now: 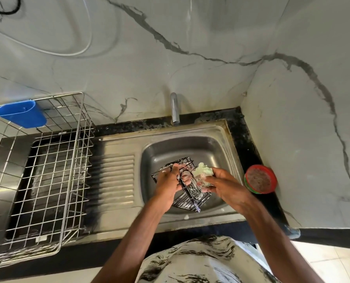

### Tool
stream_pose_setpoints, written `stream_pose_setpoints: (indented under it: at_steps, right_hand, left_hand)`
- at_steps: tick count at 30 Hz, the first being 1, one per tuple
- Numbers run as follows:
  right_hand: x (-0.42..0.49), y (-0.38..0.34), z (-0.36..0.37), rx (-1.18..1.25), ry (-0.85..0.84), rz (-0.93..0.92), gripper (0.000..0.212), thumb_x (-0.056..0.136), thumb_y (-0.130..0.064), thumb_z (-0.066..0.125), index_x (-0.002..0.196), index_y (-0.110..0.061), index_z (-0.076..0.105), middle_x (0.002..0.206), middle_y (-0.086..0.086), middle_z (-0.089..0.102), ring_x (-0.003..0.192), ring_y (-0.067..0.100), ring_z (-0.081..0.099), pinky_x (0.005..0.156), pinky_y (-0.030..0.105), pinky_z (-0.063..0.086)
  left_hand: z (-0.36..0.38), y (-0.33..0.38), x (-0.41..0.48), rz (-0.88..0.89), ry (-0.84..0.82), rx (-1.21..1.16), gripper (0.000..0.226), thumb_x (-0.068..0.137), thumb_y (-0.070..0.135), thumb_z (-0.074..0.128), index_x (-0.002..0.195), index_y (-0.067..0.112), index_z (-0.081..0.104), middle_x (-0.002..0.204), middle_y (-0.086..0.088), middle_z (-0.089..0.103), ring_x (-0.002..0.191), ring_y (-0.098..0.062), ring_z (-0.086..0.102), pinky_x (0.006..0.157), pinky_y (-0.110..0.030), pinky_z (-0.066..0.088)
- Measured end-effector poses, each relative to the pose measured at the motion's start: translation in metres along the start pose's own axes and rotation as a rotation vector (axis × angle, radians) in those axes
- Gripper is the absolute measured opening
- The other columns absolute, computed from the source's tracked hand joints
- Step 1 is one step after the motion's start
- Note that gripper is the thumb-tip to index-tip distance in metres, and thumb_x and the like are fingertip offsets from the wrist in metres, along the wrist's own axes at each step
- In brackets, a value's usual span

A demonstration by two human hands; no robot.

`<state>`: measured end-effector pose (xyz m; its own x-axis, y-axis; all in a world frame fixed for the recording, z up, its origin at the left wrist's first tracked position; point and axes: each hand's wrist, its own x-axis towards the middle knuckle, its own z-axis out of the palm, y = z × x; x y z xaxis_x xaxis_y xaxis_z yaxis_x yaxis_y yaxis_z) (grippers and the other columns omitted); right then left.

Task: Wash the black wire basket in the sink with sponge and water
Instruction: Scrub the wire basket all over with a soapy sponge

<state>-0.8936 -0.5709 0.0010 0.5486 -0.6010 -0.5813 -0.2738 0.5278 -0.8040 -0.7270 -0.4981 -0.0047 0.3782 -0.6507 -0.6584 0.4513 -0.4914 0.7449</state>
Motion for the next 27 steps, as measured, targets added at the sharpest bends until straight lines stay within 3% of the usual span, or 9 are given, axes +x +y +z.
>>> stream_pose_setpoints:
  at_steps: [3,6,10,13,16,19,22,24,27]
  right_hand:
    - [0.0,-0.005,0.001,-0.011,-0.016,-0.063,0.026,0.098,-0.001,0.056,0.115,-0.018,0.065,0.115,0.002,0.074,0.108,0.014,0.07,0.092,0.03,0.056]
    - [0.002,-0.011,0.001,-0.074,0.026,-0.125,0.03,0.099,0.006,0.051,0.117,-0.014,0.065,0.122,0.01,0.07,0.11,0.015,0.07,0.089,0.028,0.058]
    - [-0.001,-0.014,0.003,-0.443,0.161,-0.412,0.03,0.096,0.002,0.06,0.121,-0.013,0.069,0.112,0.007,0.075,0.091,0.013,0.076,0.073,0.027,0.062]
    - [0.004,-0.015,0.009,-0.583,0.33,-0.597,0.03,0.09,-0.002,0.071,0.119,-0.011,0.073,0.109,0.006,0.076,0.079,0.003,0.074,0.058,0.012,0.055]
    - [0.013,-0.014,0.021,-0.71,0.444,-0.627,0.035,0.088,0.003,0.071,0.123,-0.006,0.07,0.123,0.011,0.07,0.096,0.016,0.075,0.07,0.013,0.058]
    - [0.017,-0.008,0.035,-0.891,0.411,-0.751,0.041,0.088,0.015,0.059,0.128,0.005,0.064,0.12,0.026,0.068,0.097,0.031,0.075,0.086,0.02,0.056]
    - [0.012,-0.003,0.046,-0.972,0.294,-0.859,0.049,0.083,0.022,0.053,0.13,0.008,0.06,0.124,0.029,0.065,0.115,0.037,0.067,0.102,0.032,0.052]
    - [0.005,-0.004,0.051,-0.997,0.249,-0.896,0.051,0.08,0.021,0.053,0.127,0.004,0.064,0.124,0.024,0.067,0.112,0.034,0.069,0.092,0.039,0.059]
    - [0.003,-0.014,0.046,-0.993,0.274,-0.942,0.039,0.09,-0.002,0.041,0.116,0.001,0.07,0.112,0.022,0.072,0.092,0.029,0.076,0.069,0.037,0.065]
  left_hand:
    - [-0.008,0.005,-0.001,-0.004,-0.034,0.062,0.026,0.11,0.013,0.045,0.106,-0.001,0.067,0.083,-0.008,0.076,0.08,-0.016,0.076,0.067,-0.024,0.06]
    - [-0.015,0.005,0.0,0.024,-0.027,0.101,0.016,0.106,0.009,0.051,0.099,0.0,0.063,0.076,0.002,0.062,0.073,-0.009,0.07,0.069,-0.024,0.059]
    - [-0.017,-0.002,-0.003,0.085,0.015,0.1,0.017,0.107,0.012,0.053,0.109,0.002,0.067,0.051,0.016,0.056,0.057,0.002,0.059,0.069,-0.025,0.053]
    - [-0.017,-0.003,-0.002,0.074,-0.022,0.031,0.019,0.105,0.016,0.058,0.107,0.01,0.076,0.074,-0.003,0.061,0.079,-0.022,0.059,0.087,-0.04,0.054]
    - [-0.012,-0.001,-0.004,0.024,-0.07,-0.063,0.02,0.104,0.016,0.061,0.11,0.009,0.077,0.105,-0.018,0.058,0.098,-0.035,0.056,0.103,-0.057,0.053]
    - [-0.008,0.003,-0.007,0.04,-0.097,-0.102,0.02,0.103,-0.002,0.052,0.112,-0.009,0.069,0.086,-0.021,0.069,0.079,-0.028,0.071,0.073,-0.037,0.064]
    - [-0.01,0.004,-0.005,0.049,-0.151,-0.108,0.023,0.099,-0.011,0.049,0.09,-0.001,0.068,0.064,-0.006,0.064,0.054,-0.011,0.063,0.059,-0.028,0.06]
    - [-0.012,0.002,-0.002,0.048,-0.158,-0.139,0.024,0.097,-0.011,0.053,0.089,0.003,0.071,0.072,-0.009,0.06,0.06,-0.012,0.06,0.061,-0.028,0.061]
    - [-0.014,0.003,-0.004,0.051,-0.178,-0.152,0.019,0.1,-0.007,0.054,0.101,0.0,0.071,0.086,-0.013,0.072,0.074,-0.02,0.071,0.071,-0.033,0.063]
